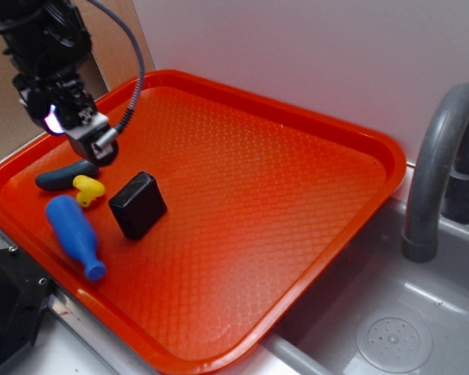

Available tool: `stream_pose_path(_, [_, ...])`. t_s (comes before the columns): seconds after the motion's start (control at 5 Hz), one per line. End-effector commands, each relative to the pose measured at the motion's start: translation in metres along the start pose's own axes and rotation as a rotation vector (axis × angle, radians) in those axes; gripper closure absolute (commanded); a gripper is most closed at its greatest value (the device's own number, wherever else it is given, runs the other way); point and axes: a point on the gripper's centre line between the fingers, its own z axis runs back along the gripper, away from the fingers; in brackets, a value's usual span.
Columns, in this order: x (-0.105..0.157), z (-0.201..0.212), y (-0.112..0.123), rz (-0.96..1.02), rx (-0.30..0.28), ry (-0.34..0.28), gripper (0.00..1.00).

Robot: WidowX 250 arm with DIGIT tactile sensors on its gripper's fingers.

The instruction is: Grab the black box.

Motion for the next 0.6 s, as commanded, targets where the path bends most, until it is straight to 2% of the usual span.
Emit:
stream_pose_path(0.0, [-0.031, -0.007, -0.026, -0.037, -0.073, 0.021, 0.00])
stream_pose_path(0.4, [-0.040, -0.023, -0.032, -0.008, -0.003, -0.015, 0.00])
